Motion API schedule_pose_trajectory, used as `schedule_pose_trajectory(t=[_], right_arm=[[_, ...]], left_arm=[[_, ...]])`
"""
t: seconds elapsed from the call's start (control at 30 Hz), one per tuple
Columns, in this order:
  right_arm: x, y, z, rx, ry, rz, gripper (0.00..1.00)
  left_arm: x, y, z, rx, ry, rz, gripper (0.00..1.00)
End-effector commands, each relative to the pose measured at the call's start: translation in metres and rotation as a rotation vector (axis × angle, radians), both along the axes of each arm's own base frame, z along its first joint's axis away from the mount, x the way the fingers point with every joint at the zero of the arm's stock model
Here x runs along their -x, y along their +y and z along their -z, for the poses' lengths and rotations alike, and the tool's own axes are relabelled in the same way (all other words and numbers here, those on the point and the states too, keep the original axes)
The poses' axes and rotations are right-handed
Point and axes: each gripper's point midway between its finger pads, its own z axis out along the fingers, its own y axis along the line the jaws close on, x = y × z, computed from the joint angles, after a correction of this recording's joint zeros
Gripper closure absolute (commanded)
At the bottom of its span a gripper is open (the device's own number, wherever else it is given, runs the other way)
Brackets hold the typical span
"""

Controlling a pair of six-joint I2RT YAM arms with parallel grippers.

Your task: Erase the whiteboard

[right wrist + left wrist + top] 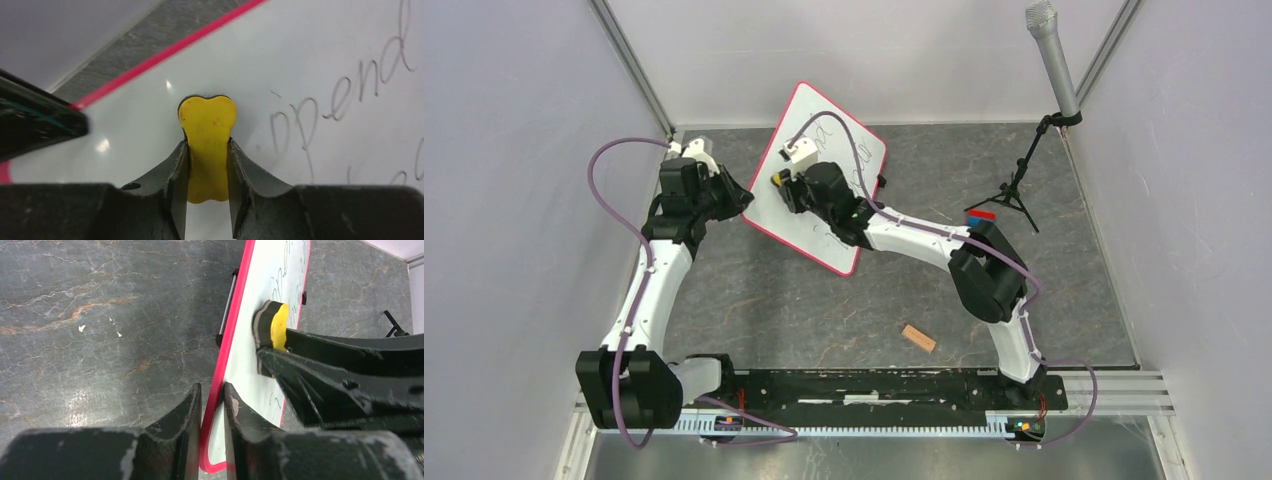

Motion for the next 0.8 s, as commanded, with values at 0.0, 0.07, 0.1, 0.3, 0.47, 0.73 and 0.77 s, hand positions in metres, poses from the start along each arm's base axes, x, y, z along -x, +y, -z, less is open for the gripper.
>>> schedule_pose_trajectory(t=[0.0,0.07,0.1,0.3,0.47,0.73,0.77], right_arm=[[0.011,0.031,0.021,0.058,0.034,-0.112,0.78],[-0.004,0.025,0.033,0.062,0.066,-0.092,0.78],[-0.01,0.02,0.044,0.062,0.096,-0.076,0.78],[-0.027,-0.049,0.106,0.076,0.266,0.058,0.78],[-0.009,-0.058,0.108,0.072,0.278,0.041,0.79],[0.015,-0.002,0.049,0.061,0.121,-0.075,0.78],[0.014,0.008,0.038,0.047,0.101,-0.097,0.78]], left_arm=[[0.003,-0.005,-0.011,-0.003,-0.041,0.029,0.98],[0.002,-0.004,-0.011,-0.007,-0.041,0.026,0.98],[0.002,-0.004,-0.011,-0.008,-0.041,0.027,0.98],[0.002,-0.005,-0.011,-0.005,-0.041,0.03,0.98],[0.002,-0.008,-0.012,0.009,-0.04,0.043,0.98],[0.002,-0.008,-0.011,0.005,-0.041,0.045,0.98],[0.001,-0.008,-0.009,0.004,-0.037,0.045,0.98]])
